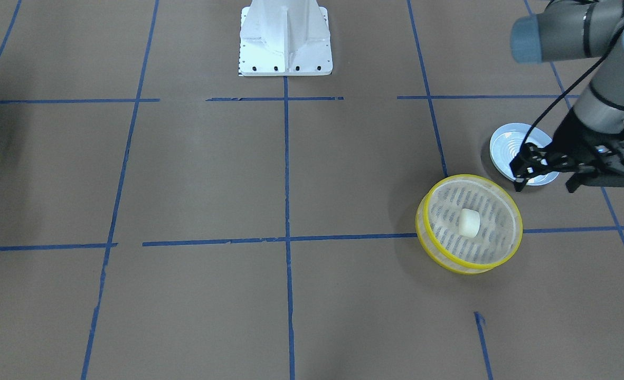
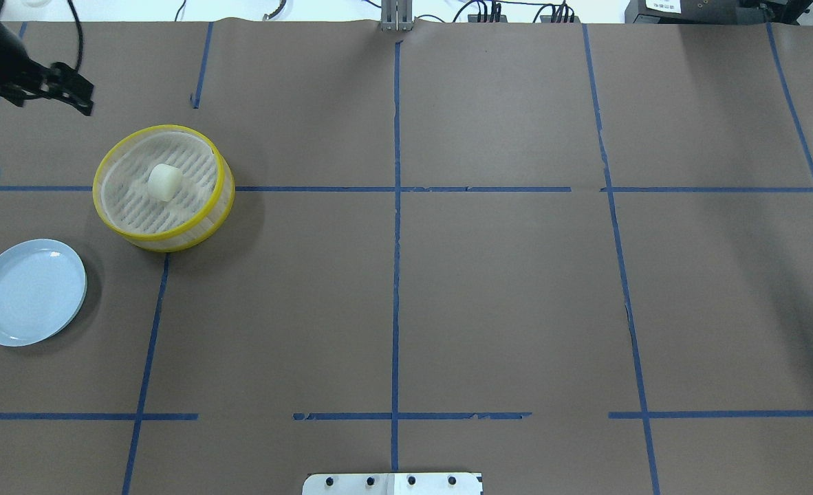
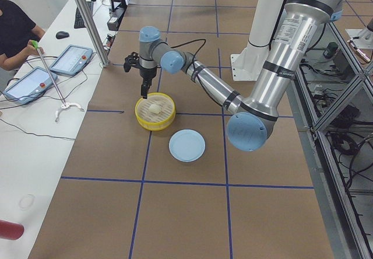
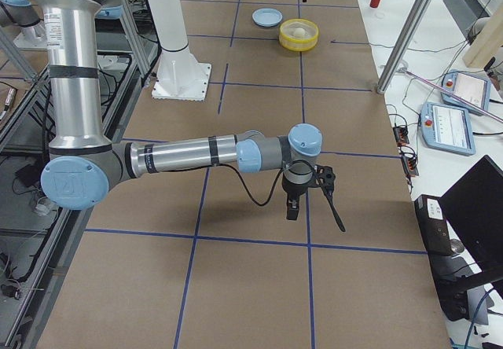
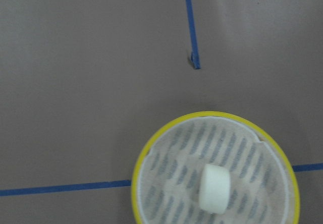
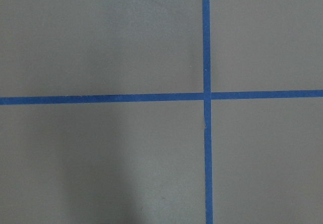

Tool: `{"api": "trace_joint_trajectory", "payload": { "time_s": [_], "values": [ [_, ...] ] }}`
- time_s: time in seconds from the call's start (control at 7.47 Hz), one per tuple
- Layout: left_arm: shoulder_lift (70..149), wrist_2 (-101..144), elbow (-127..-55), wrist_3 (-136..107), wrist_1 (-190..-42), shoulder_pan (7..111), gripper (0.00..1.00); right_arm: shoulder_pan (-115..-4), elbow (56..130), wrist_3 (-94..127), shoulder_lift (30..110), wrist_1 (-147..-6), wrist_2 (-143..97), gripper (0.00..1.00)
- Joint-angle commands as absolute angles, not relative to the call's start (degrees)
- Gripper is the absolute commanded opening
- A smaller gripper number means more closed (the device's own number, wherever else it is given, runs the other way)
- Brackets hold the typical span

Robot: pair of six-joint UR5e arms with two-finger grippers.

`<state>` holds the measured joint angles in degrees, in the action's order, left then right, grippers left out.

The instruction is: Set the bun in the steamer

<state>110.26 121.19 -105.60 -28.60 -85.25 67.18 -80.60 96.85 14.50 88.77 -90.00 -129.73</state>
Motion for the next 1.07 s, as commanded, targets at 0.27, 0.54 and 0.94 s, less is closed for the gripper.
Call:
{"api": "trace_joint_trajectory", "payload": {
  "time_s": [0.27, 0.54, 0.94],
  "values": [
    [100.5, 130.3, -99.4, -1.5, -85.1, 85.5, 1.0, -80.6, 96.9, 14.5, 88.8, -90.0, -129.7, 1.0],
    [94.8, 130.3, -96.6, -1.8, -85.9, 86.5, 1.0, -80.6, 96.9, 14.5, 88.8, -90.0, -129.7, 1.0],
    [88.3, 132.1, -96.6, -1.9, -92.5, 87.6, 1.0, -80.6, 96.9, 14.5, 88.8, -90.0, -129.7, 1.0]
  ]
}}
